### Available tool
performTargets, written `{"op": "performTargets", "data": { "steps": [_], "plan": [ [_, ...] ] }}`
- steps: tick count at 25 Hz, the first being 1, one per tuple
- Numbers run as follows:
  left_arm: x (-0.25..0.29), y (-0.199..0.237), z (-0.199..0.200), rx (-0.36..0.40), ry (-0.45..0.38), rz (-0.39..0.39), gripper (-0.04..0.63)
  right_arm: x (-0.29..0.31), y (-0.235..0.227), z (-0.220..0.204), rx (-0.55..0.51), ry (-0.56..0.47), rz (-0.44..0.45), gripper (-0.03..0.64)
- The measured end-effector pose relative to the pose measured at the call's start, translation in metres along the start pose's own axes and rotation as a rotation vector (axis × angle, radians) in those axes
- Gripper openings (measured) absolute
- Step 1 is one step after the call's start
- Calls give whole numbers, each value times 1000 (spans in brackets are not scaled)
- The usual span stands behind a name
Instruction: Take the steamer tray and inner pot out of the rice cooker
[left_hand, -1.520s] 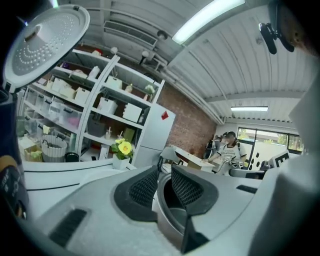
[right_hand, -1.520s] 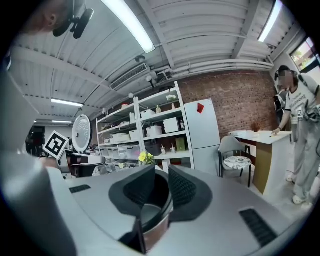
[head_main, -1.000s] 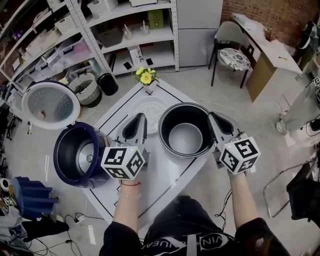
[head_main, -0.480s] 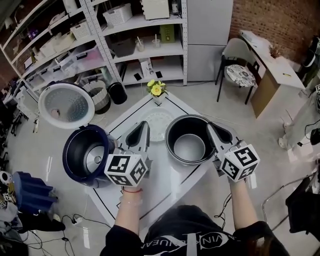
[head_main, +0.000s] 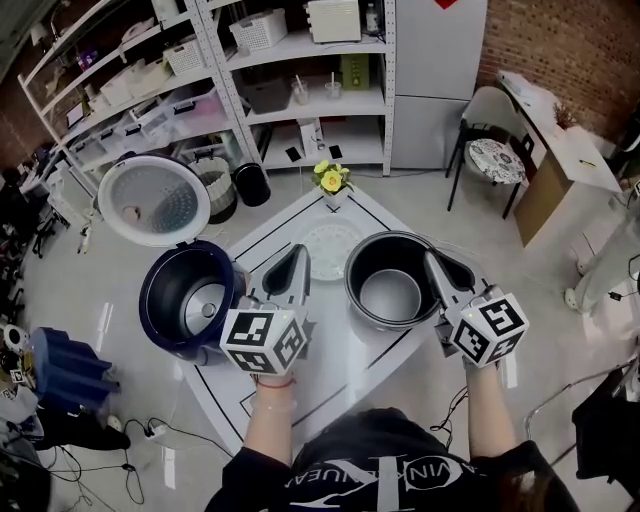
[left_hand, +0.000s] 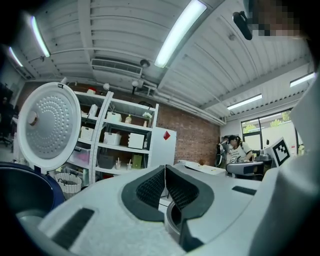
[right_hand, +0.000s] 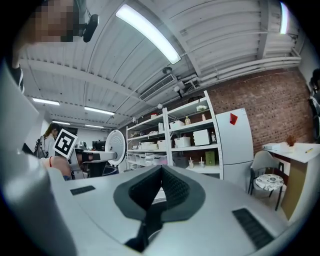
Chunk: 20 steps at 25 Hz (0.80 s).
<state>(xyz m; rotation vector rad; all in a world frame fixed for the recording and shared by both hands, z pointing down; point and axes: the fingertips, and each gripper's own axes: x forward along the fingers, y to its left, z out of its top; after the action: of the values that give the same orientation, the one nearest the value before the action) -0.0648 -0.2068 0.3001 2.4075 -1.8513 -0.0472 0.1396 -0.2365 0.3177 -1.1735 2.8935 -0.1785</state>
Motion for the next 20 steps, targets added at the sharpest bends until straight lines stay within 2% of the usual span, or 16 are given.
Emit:
{"op": "performTargets", "data": {
  "steps": [3,12,20],
  "plan": [
    [-5,2,-1,-5,9,13,15,-2,1,1,4,0,5,-2],
    [-12,6,8,13,-33,35,14,-3,1,3,12,-9,9,-2],
    [-16,13,-1,1,-30,44,15,0,2,-3,14,0,23,-2]
  ]
}}
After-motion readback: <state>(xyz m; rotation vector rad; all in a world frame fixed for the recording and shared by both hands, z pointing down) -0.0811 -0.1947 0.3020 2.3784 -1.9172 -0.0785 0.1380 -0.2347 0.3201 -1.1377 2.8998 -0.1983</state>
